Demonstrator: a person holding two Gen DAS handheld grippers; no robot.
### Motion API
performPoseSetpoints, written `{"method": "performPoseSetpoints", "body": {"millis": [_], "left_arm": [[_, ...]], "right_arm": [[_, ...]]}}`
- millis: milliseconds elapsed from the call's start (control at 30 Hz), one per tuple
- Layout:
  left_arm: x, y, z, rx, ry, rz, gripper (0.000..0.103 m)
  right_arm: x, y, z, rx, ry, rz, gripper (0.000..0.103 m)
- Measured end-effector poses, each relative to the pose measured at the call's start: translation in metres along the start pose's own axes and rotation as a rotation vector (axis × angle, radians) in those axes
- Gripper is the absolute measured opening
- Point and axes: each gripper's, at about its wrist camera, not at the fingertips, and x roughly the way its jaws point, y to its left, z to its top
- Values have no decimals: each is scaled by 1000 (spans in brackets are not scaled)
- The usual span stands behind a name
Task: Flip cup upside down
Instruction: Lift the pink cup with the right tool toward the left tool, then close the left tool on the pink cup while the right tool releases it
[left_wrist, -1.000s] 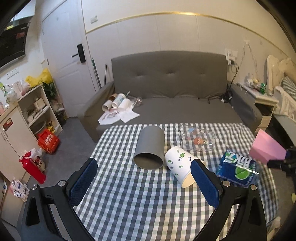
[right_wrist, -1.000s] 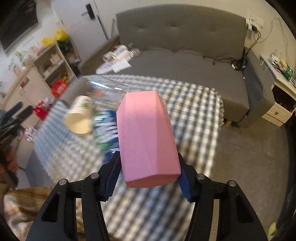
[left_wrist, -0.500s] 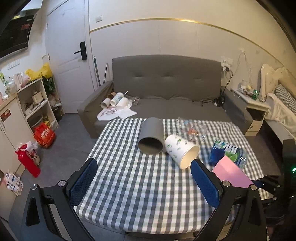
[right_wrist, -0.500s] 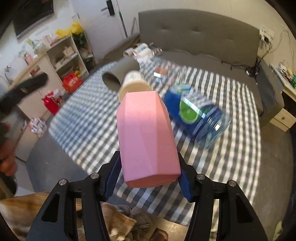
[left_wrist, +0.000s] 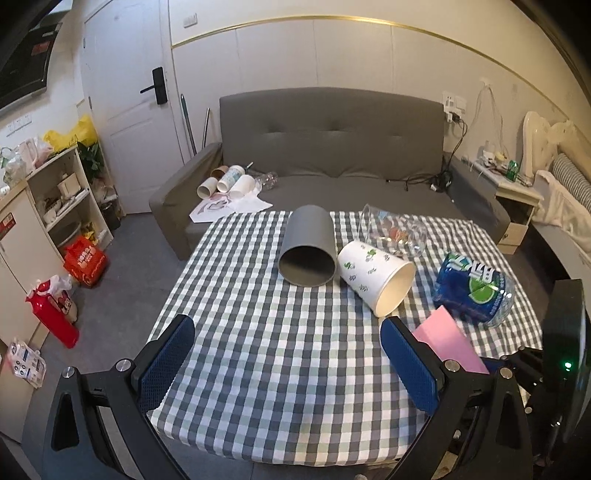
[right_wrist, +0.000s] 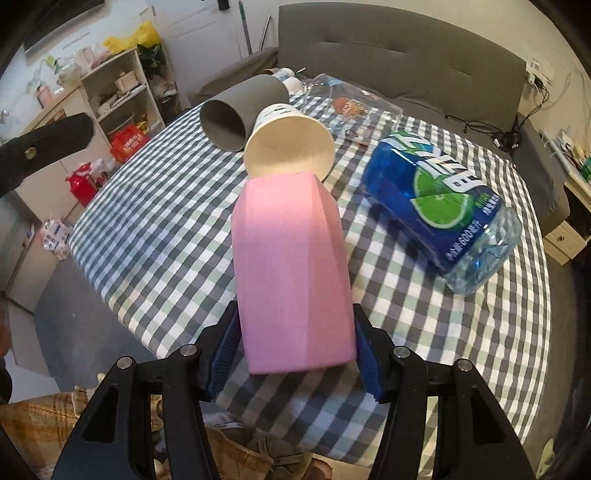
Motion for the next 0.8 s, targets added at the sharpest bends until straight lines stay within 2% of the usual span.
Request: {"method": "performPoseSetpoints", "body": {"millis": [67, 267, 367, 500, 633, 800], "left_arm": [[2, 1, -1, -2, 7, 6, 103], [1, -7, -1, -31, 22, -9, 103], [-1, -20, -1, -36, 27, -30, 103], [-3, -46, 1, -23, 30, -72, 103], [-2, -74, 1, 3, 38, -104, 103], [10, -112, -6, 48, 66, -136, 103]], "right_arm": [[-4, 1, -1, 2, -20, 25, 72], [-38, -7, -7, -12, -113, 35, 73], [-63, -19, -13, -10, -179, -14, 74], [-91, -46, -25, 28, -241, -130, 75], [-104, -75, -36, 89, -259, -191, 75], [-108, -111, -54, 143, -246, -214, 75]]}}
